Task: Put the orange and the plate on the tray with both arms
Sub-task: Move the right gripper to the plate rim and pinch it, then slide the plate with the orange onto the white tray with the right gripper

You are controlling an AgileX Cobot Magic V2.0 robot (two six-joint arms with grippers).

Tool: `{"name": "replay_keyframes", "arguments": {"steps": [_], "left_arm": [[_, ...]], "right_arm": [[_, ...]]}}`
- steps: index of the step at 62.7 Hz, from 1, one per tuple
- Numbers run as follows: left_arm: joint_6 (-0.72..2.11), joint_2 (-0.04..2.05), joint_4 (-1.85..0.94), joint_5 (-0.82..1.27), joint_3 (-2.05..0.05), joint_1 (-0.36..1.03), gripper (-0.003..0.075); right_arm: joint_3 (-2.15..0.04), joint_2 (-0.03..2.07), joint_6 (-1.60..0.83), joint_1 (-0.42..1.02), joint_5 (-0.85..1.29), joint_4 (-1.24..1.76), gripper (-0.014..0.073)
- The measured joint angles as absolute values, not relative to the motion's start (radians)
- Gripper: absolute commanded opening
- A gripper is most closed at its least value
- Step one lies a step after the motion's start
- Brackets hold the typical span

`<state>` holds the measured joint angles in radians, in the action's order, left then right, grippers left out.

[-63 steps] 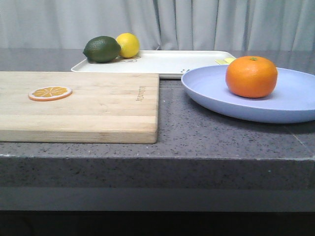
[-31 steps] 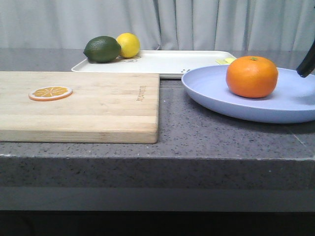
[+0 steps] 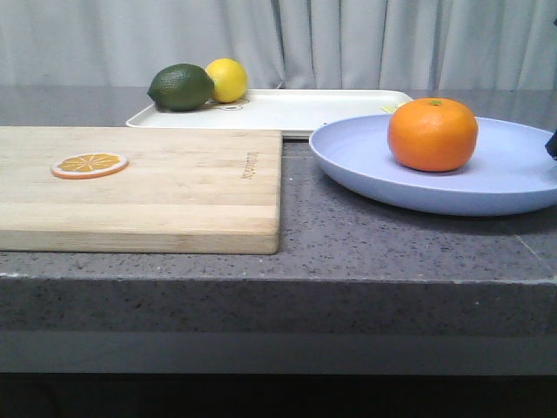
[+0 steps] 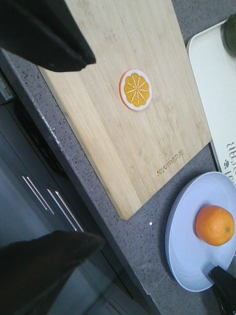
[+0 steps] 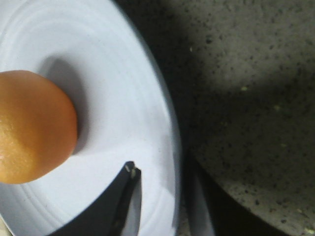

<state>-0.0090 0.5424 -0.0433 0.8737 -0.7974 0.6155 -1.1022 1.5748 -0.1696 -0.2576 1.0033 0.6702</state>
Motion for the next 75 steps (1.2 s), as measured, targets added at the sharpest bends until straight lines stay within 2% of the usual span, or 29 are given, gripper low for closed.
{"name": "replay_keyframes", "arguments": {"steps": [14, 32, 46, 75], "left_arm": [[-0.009, 0.542, -0.043, 0.874, -0.797, 0.615, 0.0641], [-0.009, 0.542, -0.043, 0.872, -0.797, 0.615, 0.0641], [-0.009, 0.542, -0.043, 0.872, -0.797, 0.615, 0.0641], [-0.009, 0.542, -0.043, 0.871, -0.797, 0.615, 0.0641]], "right_arm": [[-1.102, 1.59, -0.17, -0.258, 1.003, 0.67, 0.0211], [-1.102, 1.59, -0.17, -0.258, 0.983, 0.666, 0.0036], [-1.102, 1.591, -0.17, -0.258, 0.969, 0.65, -0.0059], [-1.102, 1.591, -0.172, -0.258, 0.924, 0.647, -0.0067]]}}
